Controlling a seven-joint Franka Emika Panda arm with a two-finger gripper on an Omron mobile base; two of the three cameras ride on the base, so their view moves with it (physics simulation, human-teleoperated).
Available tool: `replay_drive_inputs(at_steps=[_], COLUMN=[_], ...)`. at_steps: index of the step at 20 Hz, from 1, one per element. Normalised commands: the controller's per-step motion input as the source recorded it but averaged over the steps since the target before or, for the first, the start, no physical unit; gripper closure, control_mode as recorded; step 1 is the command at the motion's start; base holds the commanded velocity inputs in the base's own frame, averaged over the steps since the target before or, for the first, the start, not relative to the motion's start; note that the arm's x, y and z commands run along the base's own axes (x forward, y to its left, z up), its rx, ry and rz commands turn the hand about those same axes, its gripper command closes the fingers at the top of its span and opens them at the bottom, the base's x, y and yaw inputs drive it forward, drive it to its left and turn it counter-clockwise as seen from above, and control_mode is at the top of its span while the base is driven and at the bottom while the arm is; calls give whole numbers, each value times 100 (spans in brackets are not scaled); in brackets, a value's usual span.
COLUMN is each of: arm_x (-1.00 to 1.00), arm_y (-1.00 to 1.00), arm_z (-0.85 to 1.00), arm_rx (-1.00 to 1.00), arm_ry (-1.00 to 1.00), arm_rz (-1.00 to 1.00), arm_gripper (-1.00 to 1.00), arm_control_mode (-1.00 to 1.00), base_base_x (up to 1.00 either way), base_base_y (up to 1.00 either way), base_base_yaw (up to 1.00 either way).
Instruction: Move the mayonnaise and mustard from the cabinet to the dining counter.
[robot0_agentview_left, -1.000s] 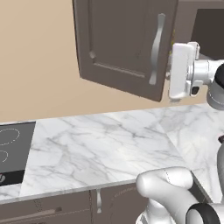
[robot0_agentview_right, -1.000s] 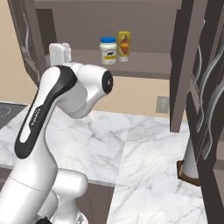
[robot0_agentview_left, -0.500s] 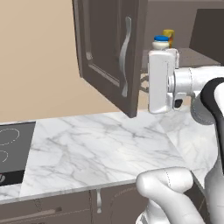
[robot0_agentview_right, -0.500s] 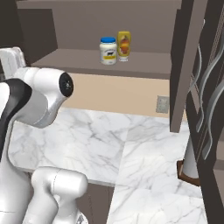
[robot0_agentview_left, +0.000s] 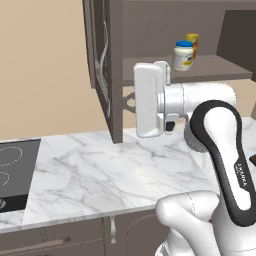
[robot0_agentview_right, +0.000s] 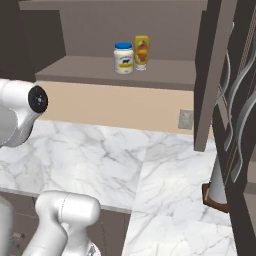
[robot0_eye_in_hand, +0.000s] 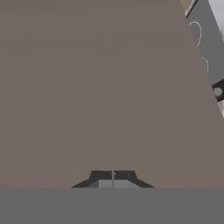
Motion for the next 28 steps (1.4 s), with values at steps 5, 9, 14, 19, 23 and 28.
replay_drive_inputs(at_steps=[5, 9, 14, 19, 23, 28], arm_x=[3, -7, -2, 4, 0, 0], arm_y=[-13, -88, -94, -78, -56, -45], arm_z=[-7, -15, 0, -28, -17, 3], arm_rx=[0, -4, -35, -42, -47, -63], arm_ry=[0, -2, -2, -4, -22, -27], arm_rz=[-1, 0, -3, 0, 2, 0], arm_gripper=[100, 100, 100, 100, 100, 100], arm_control_mode=[-100, -100, -100, -100, -100, -100], base_base_x=[0, 0, 0, 0, 0, 0], base_base_y=[0, 0, 0, 0, 0, 0], base_base_yaw=[0, 0, 0, 0, 0, 0])
